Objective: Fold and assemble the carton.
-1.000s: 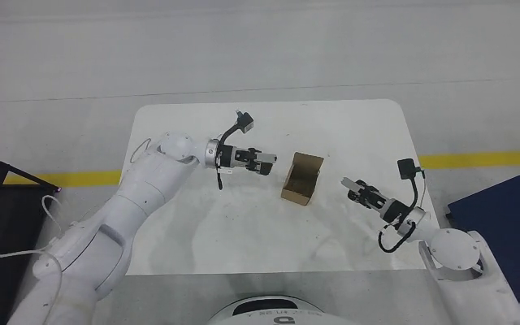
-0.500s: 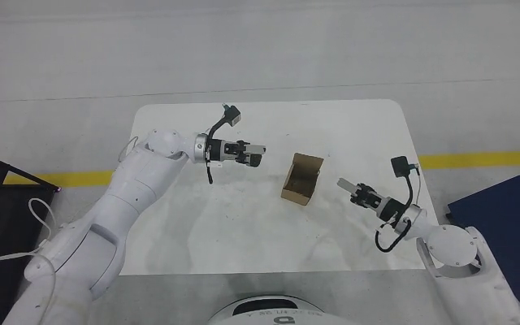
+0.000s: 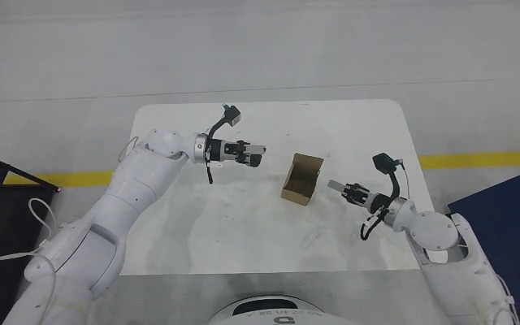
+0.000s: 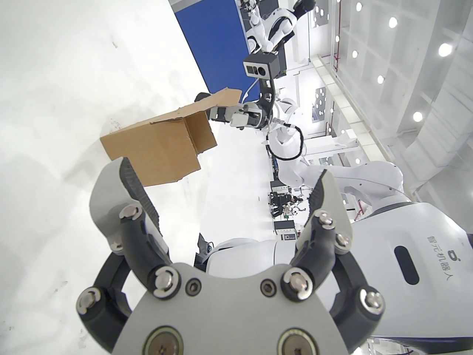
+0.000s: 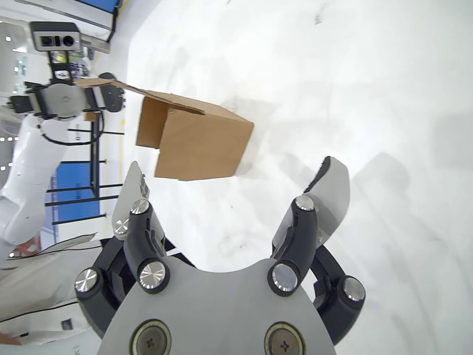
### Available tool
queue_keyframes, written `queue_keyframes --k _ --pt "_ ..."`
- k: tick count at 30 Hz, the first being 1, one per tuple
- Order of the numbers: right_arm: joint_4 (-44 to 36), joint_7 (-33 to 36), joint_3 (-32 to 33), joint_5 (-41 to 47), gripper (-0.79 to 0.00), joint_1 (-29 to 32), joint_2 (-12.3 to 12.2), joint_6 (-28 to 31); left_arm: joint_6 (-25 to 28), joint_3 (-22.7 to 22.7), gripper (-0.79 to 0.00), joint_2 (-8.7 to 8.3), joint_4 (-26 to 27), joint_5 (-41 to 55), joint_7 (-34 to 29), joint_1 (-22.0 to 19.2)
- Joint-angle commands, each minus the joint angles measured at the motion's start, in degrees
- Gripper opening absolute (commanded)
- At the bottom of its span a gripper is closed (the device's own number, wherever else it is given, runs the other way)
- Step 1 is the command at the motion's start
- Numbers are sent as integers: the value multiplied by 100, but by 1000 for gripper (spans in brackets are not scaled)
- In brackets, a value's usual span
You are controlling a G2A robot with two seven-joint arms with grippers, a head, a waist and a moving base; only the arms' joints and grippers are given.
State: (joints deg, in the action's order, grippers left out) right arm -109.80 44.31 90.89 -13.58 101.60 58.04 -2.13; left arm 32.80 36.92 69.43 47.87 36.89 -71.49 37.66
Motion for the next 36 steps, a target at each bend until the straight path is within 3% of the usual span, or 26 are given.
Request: queue_keyframes --k 1,12,20,30,36 --pt "14 115 7 120 -274 -8 -4 1 0 1 0 0 0 0 0 0" --pt "141 142 -493 42 -280 -280 20 54 0 1 0 0 0 0 0 0" --pt "201 -27 -708 -37 -277 -433 39 34 -258 -60 0 19 362 -384 120 281" --pt "180 -99 -958 -423 -320 -617 48 -259 -243 -430 0 375 56 -530 220 202" --pt "151 -164 -1196 -640 -428 -775 71 -528 -136 -557 0 602 -260 -440 241 129"
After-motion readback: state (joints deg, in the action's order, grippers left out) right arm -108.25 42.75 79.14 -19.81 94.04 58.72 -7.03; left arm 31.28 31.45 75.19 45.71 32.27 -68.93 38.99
